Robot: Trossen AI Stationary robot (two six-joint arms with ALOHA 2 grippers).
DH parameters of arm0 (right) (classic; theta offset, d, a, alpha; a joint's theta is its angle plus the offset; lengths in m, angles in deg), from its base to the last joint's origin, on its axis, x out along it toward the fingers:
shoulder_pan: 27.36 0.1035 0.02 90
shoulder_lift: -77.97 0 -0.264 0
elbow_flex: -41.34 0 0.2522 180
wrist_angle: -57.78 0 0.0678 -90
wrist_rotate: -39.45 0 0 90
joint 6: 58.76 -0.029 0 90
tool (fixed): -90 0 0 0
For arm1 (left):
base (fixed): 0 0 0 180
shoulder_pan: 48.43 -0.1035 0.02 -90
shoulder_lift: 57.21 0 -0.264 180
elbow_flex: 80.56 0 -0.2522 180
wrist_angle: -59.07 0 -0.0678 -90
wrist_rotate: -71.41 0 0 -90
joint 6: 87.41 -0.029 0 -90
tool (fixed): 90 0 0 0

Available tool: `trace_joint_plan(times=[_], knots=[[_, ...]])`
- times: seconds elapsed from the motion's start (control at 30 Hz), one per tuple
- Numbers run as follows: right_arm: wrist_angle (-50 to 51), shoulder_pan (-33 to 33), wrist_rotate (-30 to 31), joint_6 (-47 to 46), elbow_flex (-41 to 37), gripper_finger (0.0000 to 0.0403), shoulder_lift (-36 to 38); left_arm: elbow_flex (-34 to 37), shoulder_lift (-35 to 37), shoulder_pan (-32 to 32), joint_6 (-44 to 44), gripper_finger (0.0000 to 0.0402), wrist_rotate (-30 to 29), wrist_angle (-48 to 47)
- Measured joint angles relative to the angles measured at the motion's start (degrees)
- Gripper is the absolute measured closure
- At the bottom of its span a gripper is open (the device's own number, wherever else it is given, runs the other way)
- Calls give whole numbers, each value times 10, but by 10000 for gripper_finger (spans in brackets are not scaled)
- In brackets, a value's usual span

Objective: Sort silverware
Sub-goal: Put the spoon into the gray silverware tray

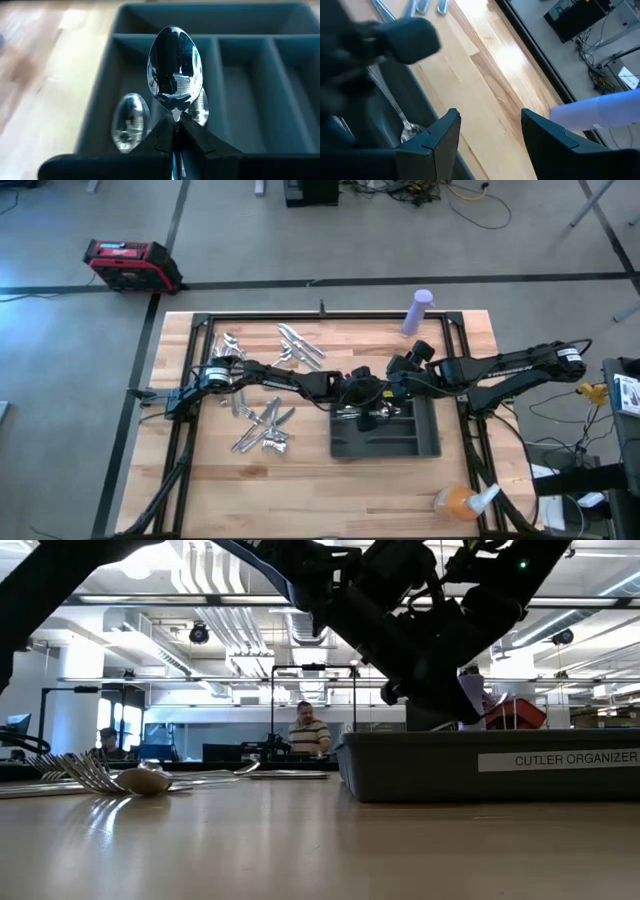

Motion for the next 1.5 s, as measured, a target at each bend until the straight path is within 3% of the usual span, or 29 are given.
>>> trace_joint_plan(times=[0.37,0.63,0.8,0.93,1.13,1.23,1.33,1.4,1.5], knots=[[-11,0,0,0,1,213,14,5,-37,5,-1,395,33,34],[-22,0,0,0,1,213,13,6,-36,3,-29,340,24,33],[-23,0,0,-5,1,213,13,12,0,1,-42,309,9,2],[-23,3,-7,-8,0,213,12,63,53,-7,-45,290,-69,-49],[-26,13,-15,-12,-15,213,12,233,195,-32,26,272,-235,-96],[-56,14,-15,-22,-32,213,12,318,284,-49,136,270,-339,-154],[-105,14,-15,-23,-49,213,12,391,372,-74,316,269,-425,-212],[-139,14,-15,-18,-56,213,7,444,428,-89,421,269,-459,-219],[-186,14,-15,7,-59,213,-5,521,491,-115,500,269,-497,-195]])
